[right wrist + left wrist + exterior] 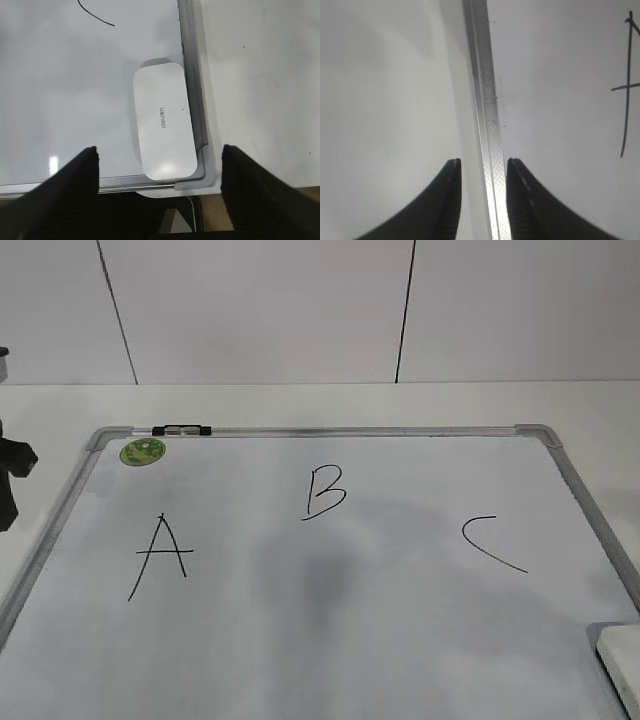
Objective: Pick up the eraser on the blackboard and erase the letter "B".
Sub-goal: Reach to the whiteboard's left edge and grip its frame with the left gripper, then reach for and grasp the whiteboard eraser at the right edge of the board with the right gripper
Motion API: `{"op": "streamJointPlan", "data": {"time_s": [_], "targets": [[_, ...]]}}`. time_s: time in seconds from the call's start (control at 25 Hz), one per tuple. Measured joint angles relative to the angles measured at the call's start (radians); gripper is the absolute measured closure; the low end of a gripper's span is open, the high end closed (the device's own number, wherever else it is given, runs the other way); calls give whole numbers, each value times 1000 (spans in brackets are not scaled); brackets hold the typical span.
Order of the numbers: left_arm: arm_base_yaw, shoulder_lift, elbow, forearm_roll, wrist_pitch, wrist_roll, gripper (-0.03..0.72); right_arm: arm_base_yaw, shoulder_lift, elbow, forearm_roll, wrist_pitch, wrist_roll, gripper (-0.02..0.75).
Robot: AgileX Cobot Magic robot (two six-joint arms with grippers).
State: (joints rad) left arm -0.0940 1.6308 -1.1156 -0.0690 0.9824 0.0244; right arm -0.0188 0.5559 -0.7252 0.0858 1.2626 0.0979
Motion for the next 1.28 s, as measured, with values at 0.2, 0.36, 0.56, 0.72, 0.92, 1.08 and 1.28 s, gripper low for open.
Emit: {"op": "streamJointPlan", "data": {"time_s": [0.2, 0.36, 0.56, 0.72, 0.92, 1.08, 1.28], "targets": [[0, 77, -2, 1, -66, 0, 451, 0, 0, 0, 2, 0, 2, 154], [0, 123, -2, 6, -95, 0, 451, 0, 0, 0, 2, 0, 2, 154], [0, 168, -12, 8, -106, 0, 452, 0, 0, 0, 6, 0, 2, 154], [0, 184, -12, 8, -121, 0, 451, 0, 0, 0, 6, 0, 2, 154], [0, 205, -14, 8, -127, 0, 452, 0, 0, 0, 9, 0, 2, 154], [0, 225, -14, 8, -127, 0, 452, 0, 0, 0, 14, 0, 2, 154], [0, 246, -16, 8, -127, 0, 452, 0, 0, 0, 16, 0, 2, 154]]}}
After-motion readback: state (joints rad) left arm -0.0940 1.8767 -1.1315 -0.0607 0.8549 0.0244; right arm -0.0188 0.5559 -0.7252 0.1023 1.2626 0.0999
